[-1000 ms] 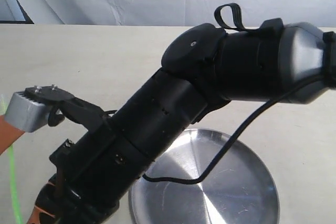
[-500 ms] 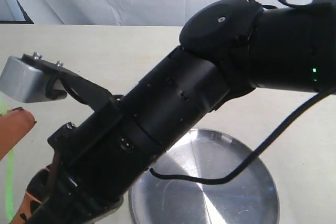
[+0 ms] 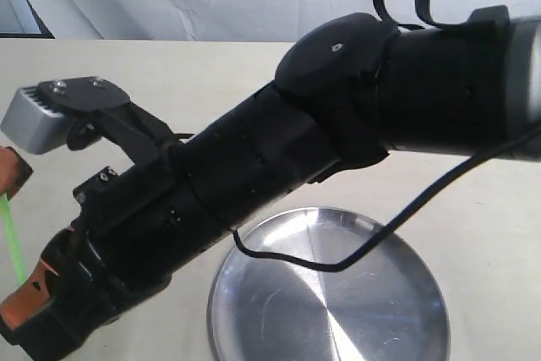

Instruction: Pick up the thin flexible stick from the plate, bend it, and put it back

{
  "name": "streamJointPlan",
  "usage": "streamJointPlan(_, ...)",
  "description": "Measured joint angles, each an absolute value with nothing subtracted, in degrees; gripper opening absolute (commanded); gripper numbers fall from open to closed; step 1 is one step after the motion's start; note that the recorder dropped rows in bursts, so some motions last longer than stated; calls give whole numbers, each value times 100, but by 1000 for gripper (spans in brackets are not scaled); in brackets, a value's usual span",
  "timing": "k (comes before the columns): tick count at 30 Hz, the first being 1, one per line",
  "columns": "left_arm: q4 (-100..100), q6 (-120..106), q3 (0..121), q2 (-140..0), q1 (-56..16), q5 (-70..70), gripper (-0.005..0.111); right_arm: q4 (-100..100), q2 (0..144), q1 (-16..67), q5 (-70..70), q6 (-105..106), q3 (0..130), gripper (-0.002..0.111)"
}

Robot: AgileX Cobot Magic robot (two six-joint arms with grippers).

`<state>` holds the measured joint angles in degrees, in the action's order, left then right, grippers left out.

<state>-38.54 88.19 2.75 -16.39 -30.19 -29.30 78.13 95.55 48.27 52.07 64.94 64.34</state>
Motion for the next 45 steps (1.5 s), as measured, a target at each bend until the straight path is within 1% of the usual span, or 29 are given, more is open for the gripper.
streamJointPlan(1, -4050, 8940, 275, -1639, -3019, -2930, 11, 7917, 9555, 4827, 5195, 6505, 6434, -1)
streamJointPlan(2, -4312, 9043, 275, -1639, -3019, -2930, 0, 8015, 9555, 4827, 5147, 6515, 6434, -1)
streamJointPlan(6, -5363, 9134, 286, -1639, -3019, -2968, 0, 8262, 9607, 4805, 5718, 6382, 6411, -1)
streamJointPlan(9, -5741, 9181, 321, -1639, -3019, -3058, 0, 8387, 9633, 4768, 6048, 6342, 6371, -1)
streamJointPlan(18, -6274, 9245, 416, -1621, -3019, -3147, 0, 8173, 9388, 4759, 6107, 6008, 6347, -1)
streamJointPlan(24, -6017, 9262, 416, -1621, -3019, -3115, 1, 7987, 9320, 4759, 5997, 5910, 6347, -1)
streamJointPlan(27, -5663, 9215, 382, -1621, -3030, -3065, 7, 7837, 9274, 4759, 5853, 5910, 6347, -1)
streamJointPlan(33, -4875, 8686, 321, -1621, -3030, -2990, 36, 7735, 9217, 4759, 5834, 5922, 6388, -1)
streamJointPlan(34, -4647, 8523, 321, -1621, -3030, -2924, 39, 7735, 9202, 4759, 5889, 5922, 6388, -1)
streamJointPlan(36, -4094, 8143, 321, -1621, -3030, -2734, 39, 7692, 9179, 4759, 6086, 5933, 6388, -1)
streamJointPlan(37, -3850, 7963, 310, -1621, -3030, -2651, 38, 7680, 9158, 4770, 6202, 5933, 6388, -1)
streamJointPlan(39, -3229, 7430, 285, -1632, -3030, -2538, 30, 7656, 9147, 4779, 6416, 5933, 6388, -1)
streamJointPlan(42, -2660, 6690, 276, -1632, -3030, -2435, 5, 7632, 9138, 4792, 6613, 5944, 6388, -1)
streamJointPlan(43, -2617, 6545, 276, -1632, -3030, -2406, 0, 7633, 9138, 4795, 6645, 5958, 6388, -1)
streamJointPlan(45, -2609, 6324, 276, -1632, -3030, -2359, 0, 7633, 9135, 4807, 6710, 5972, 6388, -1)
